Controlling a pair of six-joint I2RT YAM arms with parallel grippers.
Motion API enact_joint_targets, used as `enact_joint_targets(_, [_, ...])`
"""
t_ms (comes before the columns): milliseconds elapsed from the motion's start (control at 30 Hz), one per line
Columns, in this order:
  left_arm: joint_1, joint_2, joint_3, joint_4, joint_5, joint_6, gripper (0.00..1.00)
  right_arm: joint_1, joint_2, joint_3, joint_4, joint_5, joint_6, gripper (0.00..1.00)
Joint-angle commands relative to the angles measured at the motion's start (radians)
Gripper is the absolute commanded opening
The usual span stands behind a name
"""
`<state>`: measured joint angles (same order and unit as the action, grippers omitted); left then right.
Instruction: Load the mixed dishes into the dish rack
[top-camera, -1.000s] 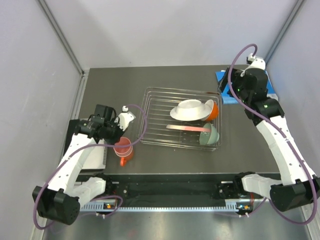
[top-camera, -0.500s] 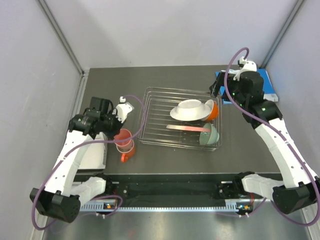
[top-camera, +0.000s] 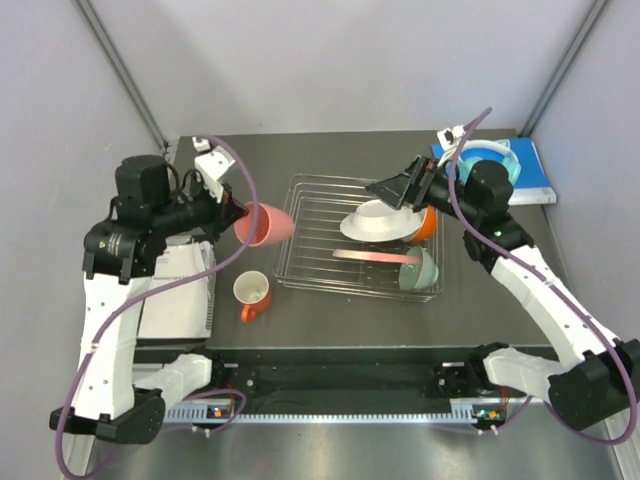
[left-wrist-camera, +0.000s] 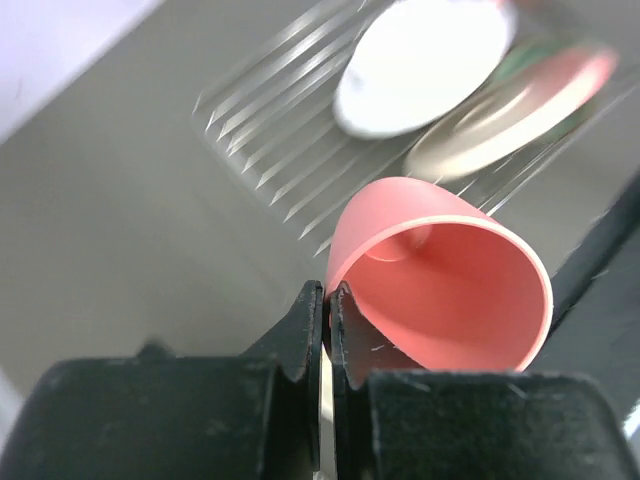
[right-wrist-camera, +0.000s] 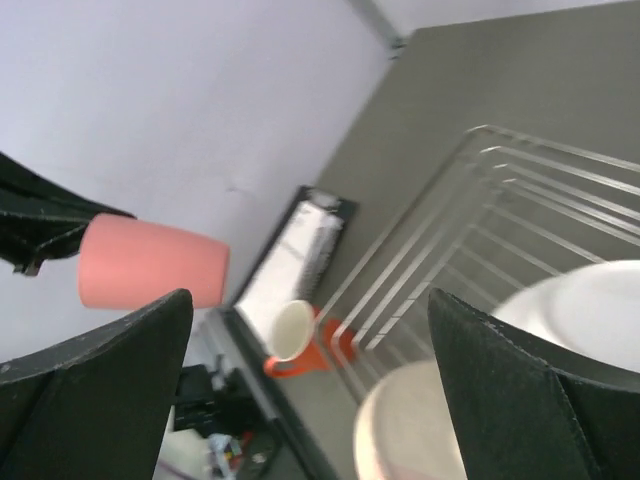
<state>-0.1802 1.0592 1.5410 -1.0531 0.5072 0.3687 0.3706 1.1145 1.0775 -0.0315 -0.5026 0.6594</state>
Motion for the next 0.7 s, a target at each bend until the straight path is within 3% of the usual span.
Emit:
enact_joint_targets(0, [0.028, -0.001, 0.062, 0.137, 0.337, -0.17, 0.0, 0.013, -0.018, -0.12, 0.521, -0.208, 0.308, 1.0])
enact_joint_targets(67, [0.065, -0.001, 0.051, 0.22, 0.43, -0.315, 0.0, 0.025, -0.022, -0.136, 0.591, -0.209, 0.388, 1.0])
enact_joint_targets(133, [0.154, -0.005, -0.025, 0.497, 0.638, -0.515, 0.0, 0.053, -0.025, -0.166, 0.754, -0.2, 0.443, 1.0])
enact_joint_targets(167, [0.172, -0.011, -0.082, 0.672, 0.713, -0.896, 0.0, 0.06, -0.021, -0.171, 0.793, -0.189, 0.498, 1.0])
enact_joint_targets(200, [0.221, -0.016, -0.251, 1.3, 0.756, -1.161, 0.0, 0.062, -0.015, -0.183, 0.874, -0.188, 0.537, 1.0])
enact_joint_targets(267, [0.289, 0.014, -0.391, 1.847, 0.714, -1.763, 0.0, 0.062, 0.017, -0.205, 1.005, -0.192, 0.68, 1.0])
enact_joint_targets(300, [0.295, 0.034, -0.394, 1.849, 0.703, -1.76, 0.0, 0.065, 0.031, -0.23, 1.15, -0.189, 0.731, 1.0])
enact_joint_targets(400, [0.294, 0.087, -0.387, 1.84, 0.68, -1.781, 0.0, 0.102, 0.09, -0.264, 1.257, -0.16, 0.833, 1.0])
enact_joint_targets(667, [0.286, 0.055, -0.469, 1.837, 0.631, -1.771, 0.0, 0.266, 0.159, -0.13, 0.911, -0.064, 0.519, 1.0])
